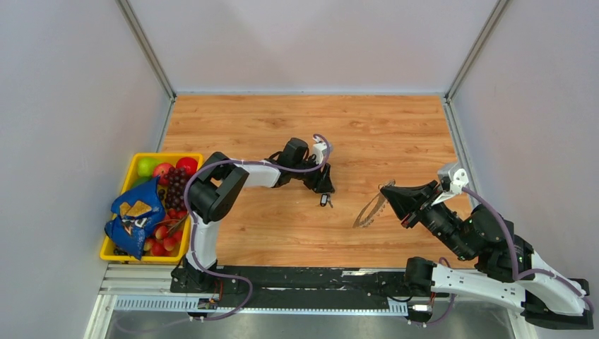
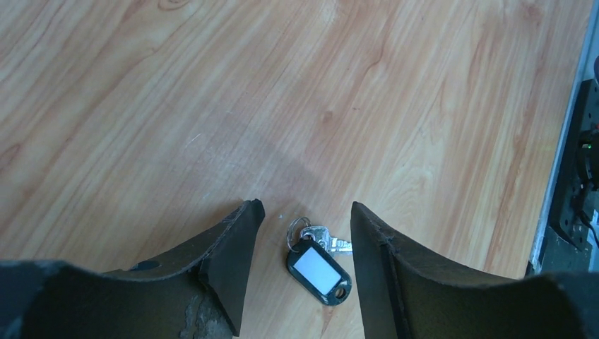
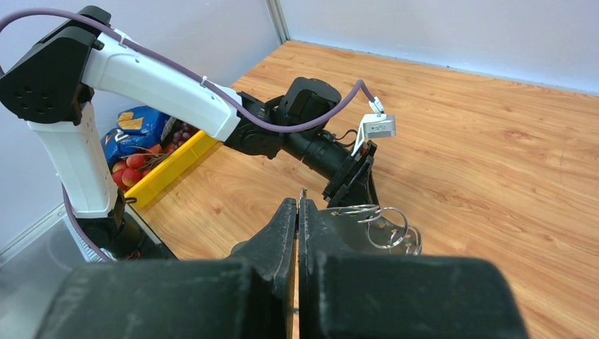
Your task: Put the keys on the keyring
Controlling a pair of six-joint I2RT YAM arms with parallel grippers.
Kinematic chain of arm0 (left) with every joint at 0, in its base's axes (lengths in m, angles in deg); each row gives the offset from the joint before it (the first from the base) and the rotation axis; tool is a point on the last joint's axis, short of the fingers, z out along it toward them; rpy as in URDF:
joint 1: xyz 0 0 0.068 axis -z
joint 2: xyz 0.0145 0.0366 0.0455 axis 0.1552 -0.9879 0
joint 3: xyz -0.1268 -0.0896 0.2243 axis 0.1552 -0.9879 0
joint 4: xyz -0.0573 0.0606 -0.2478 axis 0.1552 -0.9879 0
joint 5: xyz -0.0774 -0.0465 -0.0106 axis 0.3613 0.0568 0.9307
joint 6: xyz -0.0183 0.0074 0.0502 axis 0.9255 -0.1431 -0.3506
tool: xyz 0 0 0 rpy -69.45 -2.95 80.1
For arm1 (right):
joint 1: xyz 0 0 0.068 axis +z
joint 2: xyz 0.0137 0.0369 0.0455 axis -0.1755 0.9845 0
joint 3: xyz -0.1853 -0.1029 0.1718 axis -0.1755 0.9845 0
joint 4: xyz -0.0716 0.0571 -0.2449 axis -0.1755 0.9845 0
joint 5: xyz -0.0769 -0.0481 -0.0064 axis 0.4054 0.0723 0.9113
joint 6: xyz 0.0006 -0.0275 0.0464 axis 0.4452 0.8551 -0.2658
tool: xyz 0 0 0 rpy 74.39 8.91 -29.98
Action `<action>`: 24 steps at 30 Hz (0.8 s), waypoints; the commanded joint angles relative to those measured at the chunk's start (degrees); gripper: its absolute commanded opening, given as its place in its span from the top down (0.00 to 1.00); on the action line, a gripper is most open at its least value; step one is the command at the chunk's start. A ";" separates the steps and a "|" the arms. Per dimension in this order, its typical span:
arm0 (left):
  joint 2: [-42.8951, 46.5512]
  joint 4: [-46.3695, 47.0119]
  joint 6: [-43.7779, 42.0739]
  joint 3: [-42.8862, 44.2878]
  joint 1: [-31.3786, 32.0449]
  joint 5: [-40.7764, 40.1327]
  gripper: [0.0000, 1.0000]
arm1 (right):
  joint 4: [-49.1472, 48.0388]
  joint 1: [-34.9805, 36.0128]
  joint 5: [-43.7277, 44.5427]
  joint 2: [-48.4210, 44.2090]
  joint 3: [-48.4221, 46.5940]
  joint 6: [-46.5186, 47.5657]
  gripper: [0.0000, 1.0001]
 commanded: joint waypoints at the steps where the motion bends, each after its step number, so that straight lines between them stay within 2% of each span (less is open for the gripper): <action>1: -1.28 -2.90 -3.30 1.21 -0.33 0.13 0.41 | -1.46 0.08 -0.11 -0.87 -1.62 0.19 1.00; 13: -0.83 -3.71 -3.68 -1.86 -0.33 4.51 0.52 | -1.49 0.12 -0.72 -0.83 -1.69 -0.28 1.00; 20: 0.15 -3.97 -3.94 -3.71 -0.33 4.84 0.54 | -1.46 0.09 -1.64 -0.79 -1.68 -1.36 1.00; 24: 0.36 -3.63 -4.09 -4.01 -0.35 4.71 0.60 | -1.50 0.02 -2.02 -1.03 -1.63 -1.97 1.00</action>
